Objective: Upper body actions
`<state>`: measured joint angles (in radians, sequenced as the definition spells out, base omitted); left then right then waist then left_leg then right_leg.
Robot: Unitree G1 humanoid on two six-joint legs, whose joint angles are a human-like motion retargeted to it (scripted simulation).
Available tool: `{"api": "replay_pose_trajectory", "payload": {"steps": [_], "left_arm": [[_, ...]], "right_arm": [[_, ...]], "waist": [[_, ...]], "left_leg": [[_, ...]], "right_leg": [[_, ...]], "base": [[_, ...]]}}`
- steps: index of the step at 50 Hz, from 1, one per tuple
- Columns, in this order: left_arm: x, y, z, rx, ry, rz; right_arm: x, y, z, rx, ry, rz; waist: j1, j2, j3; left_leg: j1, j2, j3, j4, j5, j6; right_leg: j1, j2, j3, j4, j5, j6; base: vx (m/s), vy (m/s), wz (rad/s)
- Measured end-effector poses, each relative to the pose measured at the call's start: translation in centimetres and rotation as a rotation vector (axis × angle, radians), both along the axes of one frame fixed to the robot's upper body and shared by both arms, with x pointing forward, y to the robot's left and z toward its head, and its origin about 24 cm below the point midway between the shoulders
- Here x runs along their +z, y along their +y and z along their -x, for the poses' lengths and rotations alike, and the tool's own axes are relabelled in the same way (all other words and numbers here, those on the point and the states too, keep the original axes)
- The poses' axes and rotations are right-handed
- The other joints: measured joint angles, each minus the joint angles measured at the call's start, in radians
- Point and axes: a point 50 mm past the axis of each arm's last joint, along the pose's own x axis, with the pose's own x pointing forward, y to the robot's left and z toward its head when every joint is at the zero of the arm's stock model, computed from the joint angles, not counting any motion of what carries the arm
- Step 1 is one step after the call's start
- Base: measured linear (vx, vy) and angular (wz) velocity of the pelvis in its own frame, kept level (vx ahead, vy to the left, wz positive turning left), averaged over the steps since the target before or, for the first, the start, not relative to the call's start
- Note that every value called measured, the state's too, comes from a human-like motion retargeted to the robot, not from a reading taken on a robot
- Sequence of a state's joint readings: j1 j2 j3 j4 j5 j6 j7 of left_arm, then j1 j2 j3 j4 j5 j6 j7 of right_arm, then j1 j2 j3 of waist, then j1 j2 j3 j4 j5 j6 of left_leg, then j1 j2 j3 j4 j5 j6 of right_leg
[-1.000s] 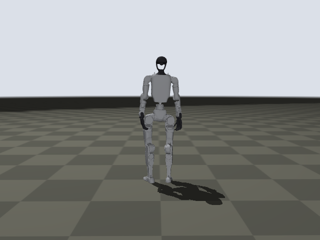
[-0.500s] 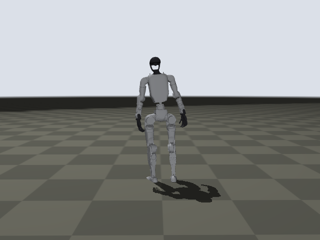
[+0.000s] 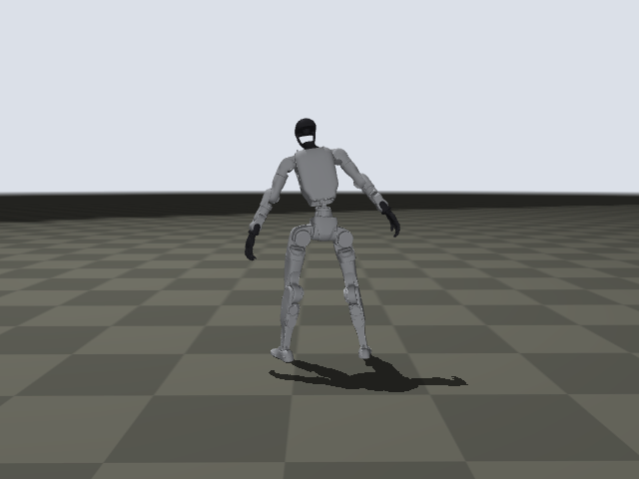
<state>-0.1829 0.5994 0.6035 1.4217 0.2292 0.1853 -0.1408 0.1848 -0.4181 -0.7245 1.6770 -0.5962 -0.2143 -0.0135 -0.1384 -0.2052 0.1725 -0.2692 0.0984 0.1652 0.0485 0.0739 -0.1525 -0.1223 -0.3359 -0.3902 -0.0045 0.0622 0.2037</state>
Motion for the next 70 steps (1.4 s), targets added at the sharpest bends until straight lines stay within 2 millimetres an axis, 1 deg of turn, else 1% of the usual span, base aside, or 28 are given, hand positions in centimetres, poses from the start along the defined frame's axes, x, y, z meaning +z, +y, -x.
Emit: {"api": "replay_pose_trajectory", "payload": {"steps": [2,3,5,7,10,12,13,15,18,20,22,25,27,29,33,37,40,43,46,49,52,55,57,60,62,64,67,70], "left_arm": [[0.7,-0.4,-3.3,-0.013,-0.085,-0.025],[1.0,-0.8,-4.9,-0.014,-0.132,-0.024],[1.9,-1.4,-7.6,0.009,-0.251,-0.014],[2.3,-1.3,-8.3,0.044,-0.319,-0.004],[2.8,-0.6,-8.1,0.072,-0.34,-0.01],[3.6,-0.3,-9.1,0.057,-0.357,-0.012],[3.9,-0.2,-9.4,0.044,-0.36,-0.012],[4.7,-0.4,-10.9,0.007,-0.392,-0.007],[6.4,-0.9,-13.7,-0.053,-0.474,-0.014],[7.6,-1.3,-15.5,-0.092,-0.528,-0.026],[8.8,-2.0,-17.3,-0.132,-0.576,-0.031],[10.4,-3.8,-20.1,-0.199,-0.651,-0.031],[11.5,-5.2,-22.0,-0.255,-0.699,-0.033],[12.7,-6.6,-23.6,-0.323,-0.736,-0.044],[14.8,-8.8,-25.9,-0.442,-0.795,-0.095],[16.8,-9.5,-27.2,-0.533,-0.83,-0.183],[18.3,-9.0,-27.6,-0.544,-0.851,-0.256],[19.6,-7.5,-27.4,-0.515,-0.867,-0.308],[20.4,-5.7,-26.7,-0.472,-0.911,-0.305],[20.6,-4.9,-26.2,-0.424,-0.987,-0.267],[19.5,-4.8,-25.6,-0.387,-1.011,-0.22],[17.8,-4.5,-24.6,-0.359,-0.997,-0.172],[16.0,-3.9,-23.3,-0.317,-0.962,-0.148],[12.8,-2.6,-20.5,-0.233,-0.88,-0.105],[10.0,-2.1,-18.0,-0.165,-0.813,-0.057],[7.0,-2.1,-15.1,-0.09,-0.746,0.017],[2.5,-2.9,-9.9,0.023,-0.639,0.159],[-1.1,-3.8,-3.7,0.129,-0.489,0.237]], "right_arm": [[0.1,0.1,0.5,-0.091,-0.032,0.012],[0.1,0.0,0.4,-0.117,-0.055,0.018],[0.3,-0.8,-0.8,-0.134,-0.123,0.052],[1.0,-2.6,-2.5,-0.143,-0.211,0.101],[2.3,-5.0,-4.5,-0.187,-0.352,0.127],[2.8,-5.8,-5.0,-0.232,-0.428,0.126],[3.1,-6.1,-4.4,-0.257,-0.443,0.134],[3.7,-6.6,-2.9,-0.326,-0.459,0.166],[4.3,-6.7,0.0,-0.46,-0.469,0.224],[4.5,-6.5,1.5,-0.552,-0.485,0.256],[4.7,-6.4,2.5,-0.628,-0.508,0.281],[4.9,-6.2,3.6,-0.72,-0.529,0.329],[4.9,-6.1,3.8,-0.742,-0.537,0.356],[4.7,-5.9,3.6,-0.742,-0.542,0.368],[4.2,-5.5,2.6,-0.732,-0.567,0.35],[3.7,-5.3,1.2,-0.724,-0.605,0.318],[3.3,-5.2,-0.3,-0.709,-0.633,0.294],[3.0,-5.2,-2.4,-0.7,-0.679,0.274],[2.8,-5.2,-4.9,-0.66,-0.722,0.252],[2.6,-5.1,-6.0,-0.646,-0.724,0.253],[2.5,-4.9,-5.9,-0.661,-0.719,0.269],[2.6,-5.0,-5.5,-0.67,-0.715,0.283],[2.8,-5.2,-5.5,-0.65,-0.716,0.286],[3.0,-5.6,-5.7,-0.604,-0.711,0.29],[3.3,-6.0,-5.8,-0.592,-0.708,0.3],[3.5,-6.4,-5.8,-0.605,-0.711,0.321],[4.2,-7.4,-6.3,-0.618,-0.735,0.362],[4.8,-8.3,-7.8,-0.551,-0.753,0.362]], "waist": [[0.059,0.014,0.095],[0.088,0.025,0.133],[0.131,0.041,0.194],[0.115,0.055,0.237],[0.057,0.073,0.289],[0.016,0.078,0.347],[-0.004,0.081,0.347],[-0.031,0.095,0.347],[-0.057,0.095,0.347],[-0.069,0.084,0.347],[-0.096,0.081,0.347],[-0.141,0.079,0.347],[-0.16,0.072,0.347],[-0.177,0.06,0.347],[-0.211,0.03,0.347],[-0.272,-0.02,0.347],[-0.322,-0.062,0.347],[-0.395,-0.113,0.347],[-0.473,-0.16,0.347],[-0.519,-0.187,0.347],[-0.517,-0.187,0.347],[-0.498,-0.163,0.347],[-0.481,-0.139,0.347],[-0.455,-0.1,0.347],[-0.429,-0.07,0.347],[-0.396,-0.038,0.347],[-0.339,0.015,0.347],[-0.273,0.064,0.347]], "left_leg": [[0.008,0.019,0.027,-0.004,0.02,-0.017],[0.008,0.032,0.044,-0.009,0.027,-0.024],[-0.009,0.062,0.097,-0.025,0.042,-0.032],[-0.018,0.088,0.147,-0.043,0.055,-0.041],[-0.043,0.125,0.193,-0.061,0.072,-0.049],[-0.072,0.141,0.196,-0.059,0.084,-0.053],[-0.106,0.144,0.197,-0.058,0.092,-0.053],[-0.175,0.151,0.204,-0.062,0.108,-0.053],[-0.261,0.146,0.213,-0.072,0.127,-0.054],[-0.31,0.142,0.221,-0.078,0.136,-0.052],[-0.364,0.146,0.235,-0.08,0.143,-0.052],[-0.439,0.147,0.246,-0.079,0.149,-0.053],[-0.474,0.151,0.264,-0.082,0.15,-0.055],[-0.5,0.153,0.284,-0.085,0.148,-0.057],[-0.541,0.17,0.33,-0.093,0.139,-0.062],[-0.568,0.179,0.379,-0.092,0.125,-0.071],[-0.581,0.182,0.42,-0.097,0.114,-0.075],[-0.587,0.184,0.452,-0.107,0.106,-0.079],[-0.584,0.184,0.476,-0.118,0.101,-0.078],[-0.579,0.181,0.491,-0.122,0.094,-0.074],[-0.574,0.181,0.495,-0.117,0.09,-0.07],[-0.571,0.184,0.486,-0.114,0.088,-0.066],[-0.567,0.189,0.473,-0.112,0.089,-0.062],[-0.555,0.202,0.444,-0.113,0.093,-0.055],[-0.54,0.211,0.438,-0.115,0.097,-0.051],[-0.523,0.217,0.43,-0.115,0.101,-0.046],[-0.498,0.221,0.406,-0.112,0.109,-0.04],[-0.475,0.216,0.38,-0.103,0.113,-0.038]], "right_leg": [[0.006,0.018,0.011,-0.028,0.029,0.0],[-0.019,0.016,0.029,-0.021,0.042,0.003],[-0.121,0.024,0.093,0.01,0.065,0.003],[-0.187,0.056,0.145,0.013,0.086,-0.009],[-0.27,0.098,0.209,0.012,0.117,-0.017],[-0.31,0.112,0.226,0.011,0.135,-0.022],[-0.346,0.12,0.23,0.007,0.146,-0.029],[-0.423,0.132,0.241,-0.001,0.167,-0.038],[-0.539,0.138,0.277,-0.004,0.195,-0.049],[-0.618,0.147,0.316,-0.005,0.215,-0.055],[-0.686,0.153,0.34,-0.014,0.233,-0.053],[-0.782,0.164,0.365,-0.013,0.249,-0.062],[-0.842,0.181,0.386,-0.001,0.25,-0.071],[-0.895,0.197,0.409,0.009,0.25,-0.077],[-0.982,0.239,0.452,0.011,0.259,-0.085],[-1.048,0.268,0.487,0.008,0.27,-0.091],[-1.092,0.29,0.513,0.012,0.268,-0.092],[-1.125,0.311,0.53,0.016,0.264,-0.088],[-1.142,0.326,0.543,0.024,0.258,-0.084],[-1.153,0.336,0.549,0.045,0.244,-0.089],[-1.151,0.34,0.547,0.062,0.23,-0.094],[-1.138,0.336,0.535,0.066,0.221,-0.098],[-1.12,0.331,0.521,0.061,0.219,-0.098],[-1.08,0.325,0.493,0.046,0.219,-0.091],[-1.048,0.319,0.474,0.036,0.219,-0.083],[-1.012,0.313,0.456,0.027,0.219,-0.077],[-0.949,0.3,0.421,0.014,0.217,-0.074],[-0.887,0.277,0.387,0.005,0.213,-0.07]], "base": [[-0.41,-0.47,-0.1],[-0.57,-0.36,-0.79],[-0.71,-0.24,-1.38],[-0.57,-0.08,-1.49],[-0.46,0.02,-1.11],[-0.43,-0.09,-0.5],[-0.38,-0.07,-0.31],[-0.34,-0.05,-0.27],[-0.3,-0.07,-0.42],[-0.3,0.02,-0.63],[-0.28,-0.04,-0.44],[-0.22,0.0,-0.28],[-0.16,-0.02,-0.45],[-0.12,0.0,-0.56],[-0.05,-0.01,-0.69],[0.02,0.01,-0.5],[0.05,0.03,-0.52],[0.09,0.1,-0.49],[0.11,0.17,-0.43],[0.1,0.13,-0.24],[0.02,0.01,-0.05],[0.02,0.01,0.01],[0.07,0.05,0.05],[0.06,0.02,0.07],[0.11,0.05,0.13],[0.11,0.05,0.25],[0.12,0.06,0.53],[0.09,0.05,0.72]]}}
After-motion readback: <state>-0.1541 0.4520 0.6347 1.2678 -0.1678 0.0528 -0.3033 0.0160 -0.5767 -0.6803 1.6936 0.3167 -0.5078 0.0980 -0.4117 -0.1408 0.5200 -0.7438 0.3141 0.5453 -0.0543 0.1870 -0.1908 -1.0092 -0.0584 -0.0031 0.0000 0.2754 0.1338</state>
